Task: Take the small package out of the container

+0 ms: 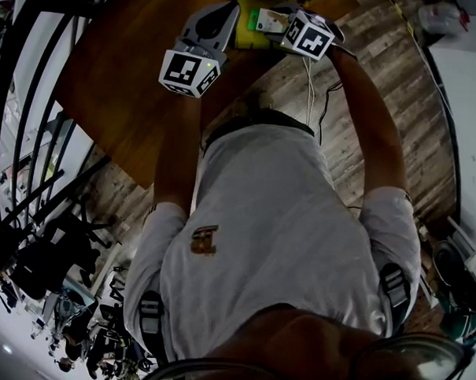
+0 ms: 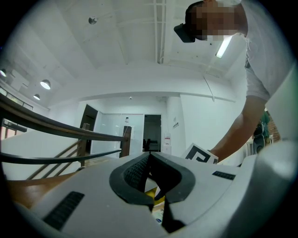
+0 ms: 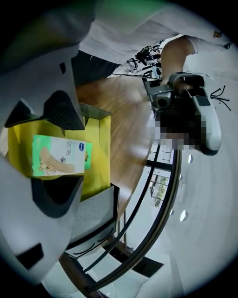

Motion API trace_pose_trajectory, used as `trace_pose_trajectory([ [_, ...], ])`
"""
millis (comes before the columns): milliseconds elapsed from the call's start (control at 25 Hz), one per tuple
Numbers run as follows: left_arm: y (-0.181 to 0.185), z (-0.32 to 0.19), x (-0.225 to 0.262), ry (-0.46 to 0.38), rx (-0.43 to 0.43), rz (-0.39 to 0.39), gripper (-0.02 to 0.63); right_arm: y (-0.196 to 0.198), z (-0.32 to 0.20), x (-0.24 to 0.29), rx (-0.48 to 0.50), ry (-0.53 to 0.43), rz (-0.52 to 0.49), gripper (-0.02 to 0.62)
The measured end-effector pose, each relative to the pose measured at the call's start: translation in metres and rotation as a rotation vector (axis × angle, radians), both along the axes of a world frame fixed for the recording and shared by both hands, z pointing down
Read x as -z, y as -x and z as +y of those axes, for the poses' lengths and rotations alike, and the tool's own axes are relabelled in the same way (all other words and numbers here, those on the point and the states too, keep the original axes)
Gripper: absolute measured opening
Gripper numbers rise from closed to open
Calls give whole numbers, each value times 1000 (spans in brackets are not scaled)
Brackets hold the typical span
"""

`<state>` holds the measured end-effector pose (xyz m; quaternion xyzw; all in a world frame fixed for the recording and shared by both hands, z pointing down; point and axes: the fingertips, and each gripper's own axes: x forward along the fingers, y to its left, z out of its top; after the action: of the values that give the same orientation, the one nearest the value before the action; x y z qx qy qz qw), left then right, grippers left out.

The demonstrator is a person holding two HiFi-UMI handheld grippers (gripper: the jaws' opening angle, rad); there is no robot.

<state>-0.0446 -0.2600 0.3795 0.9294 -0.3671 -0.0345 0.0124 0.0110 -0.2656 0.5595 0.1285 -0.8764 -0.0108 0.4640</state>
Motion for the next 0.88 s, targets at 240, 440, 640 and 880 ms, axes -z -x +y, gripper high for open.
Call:
trace_pose_trajectory([
  [240,5,-4,-4,8,12,-6,18,-3,-8,-19,9,42,64,289],
  [440,9,-7,-7,15,22,-10,18,-2,-10,-30,29,71,105,299],
  [640,12,-10,-9,19,30,-13,18,-1,-15,-39,39,100,137,302],
  [880,15,-12,-10,24,42,-19,18,0,-15,-44,54,142,161,302],
])
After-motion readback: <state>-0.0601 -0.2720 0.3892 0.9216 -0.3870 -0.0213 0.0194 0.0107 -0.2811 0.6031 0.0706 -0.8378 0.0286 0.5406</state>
